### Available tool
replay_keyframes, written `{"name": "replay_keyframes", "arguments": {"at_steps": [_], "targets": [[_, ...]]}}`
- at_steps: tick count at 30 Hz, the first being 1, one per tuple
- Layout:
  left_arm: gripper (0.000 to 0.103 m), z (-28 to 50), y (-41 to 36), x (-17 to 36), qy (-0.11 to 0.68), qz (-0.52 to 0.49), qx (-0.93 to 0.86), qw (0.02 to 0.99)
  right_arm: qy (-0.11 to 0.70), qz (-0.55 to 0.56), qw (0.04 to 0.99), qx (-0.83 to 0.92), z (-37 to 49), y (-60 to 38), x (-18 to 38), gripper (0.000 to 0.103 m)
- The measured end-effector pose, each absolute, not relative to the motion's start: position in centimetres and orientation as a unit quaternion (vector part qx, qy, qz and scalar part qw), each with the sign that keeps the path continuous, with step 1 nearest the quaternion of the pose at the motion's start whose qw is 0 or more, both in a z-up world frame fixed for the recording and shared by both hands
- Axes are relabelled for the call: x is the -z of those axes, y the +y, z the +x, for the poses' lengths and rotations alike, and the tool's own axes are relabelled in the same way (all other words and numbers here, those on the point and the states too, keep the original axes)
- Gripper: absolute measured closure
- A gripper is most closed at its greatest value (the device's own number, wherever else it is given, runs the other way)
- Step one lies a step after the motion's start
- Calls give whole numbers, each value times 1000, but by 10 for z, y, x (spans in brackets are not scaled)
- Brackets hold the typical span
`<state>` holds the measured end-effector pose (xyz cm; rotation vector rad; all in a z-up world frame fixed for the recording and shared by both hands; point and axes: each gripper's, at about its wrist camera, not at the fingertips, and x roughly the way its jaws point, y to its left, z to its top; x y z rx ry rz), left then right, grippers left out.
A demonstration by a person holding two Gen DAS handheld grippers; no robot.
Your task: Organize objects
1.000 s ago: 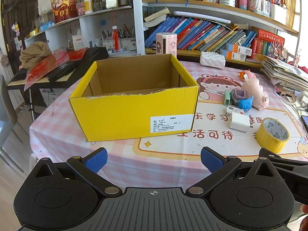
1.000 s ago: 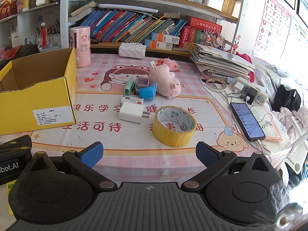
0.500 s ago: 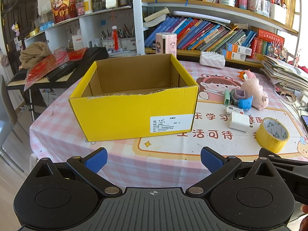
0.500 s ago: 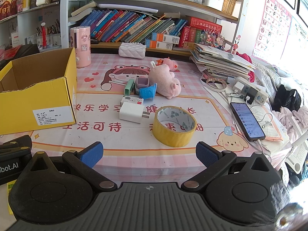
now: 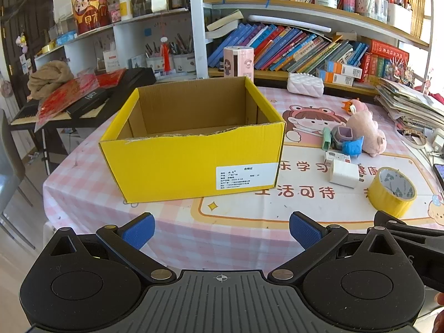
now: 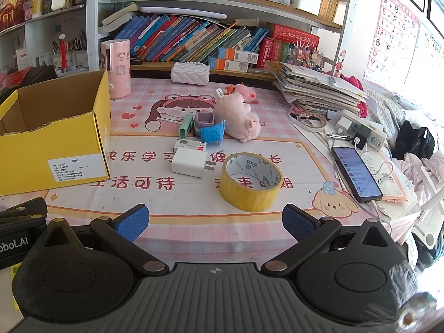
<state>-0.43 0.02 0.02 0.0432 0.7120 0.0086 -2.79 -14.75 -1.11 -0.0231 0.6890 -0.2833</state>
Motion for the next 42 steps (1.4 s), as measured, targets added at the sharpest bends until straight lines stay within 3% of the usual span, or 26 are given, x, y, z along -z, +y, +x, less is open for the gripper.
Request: {"name": "replay_keyframes", "arguments": {"at_steps": [42], "targets": [[0,-4,-12,-2,352,27,16,936,344,1,927,149,-32,-161,12,0]]}}
